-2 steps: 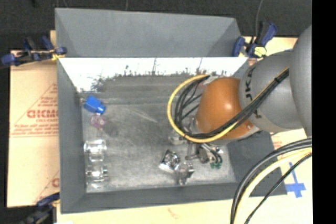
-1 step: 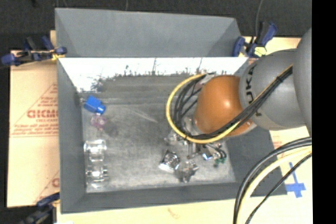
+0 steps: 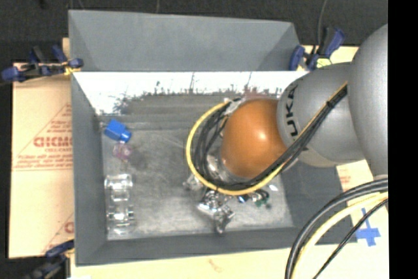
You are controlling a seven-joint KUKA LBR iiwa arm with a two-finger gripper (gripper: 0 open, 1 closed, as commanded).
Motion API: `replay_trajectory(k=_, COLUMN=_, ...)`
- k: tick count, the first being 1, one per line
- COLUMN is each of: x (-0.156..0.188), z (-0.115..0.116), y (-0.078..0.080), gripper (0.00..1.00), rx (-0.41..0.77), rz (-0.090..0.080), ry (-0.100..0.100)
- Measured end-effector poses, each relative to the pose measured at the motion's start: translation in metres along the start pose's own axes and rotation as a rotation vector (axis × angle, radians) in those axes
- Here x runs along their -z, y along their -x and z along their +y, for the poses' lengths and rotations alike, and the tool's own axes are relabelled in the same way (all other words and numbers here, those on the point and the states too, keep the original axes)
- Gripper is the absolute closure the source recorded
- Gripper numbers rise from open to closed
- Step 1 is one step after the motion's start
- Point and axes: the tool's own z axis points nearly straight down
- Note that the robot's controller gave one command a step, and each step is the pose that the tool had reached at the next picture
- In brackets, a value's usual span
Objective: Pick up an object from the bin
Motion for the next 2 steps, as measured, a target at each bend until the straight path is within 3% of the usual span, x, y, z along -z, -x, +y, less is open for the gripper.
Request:
replay_trajectory(k=1, x=0.0016, z=0.0004, y=0.0007, gripper=1.00, rx=0.000, rz=-0.001, ry=0.001)
replay_trajectory(k=2, x=-0.0009, z=0.0015, y=-0.0017, gripper=0.00, rx=0.000, rz=0.006, ry=0.004)
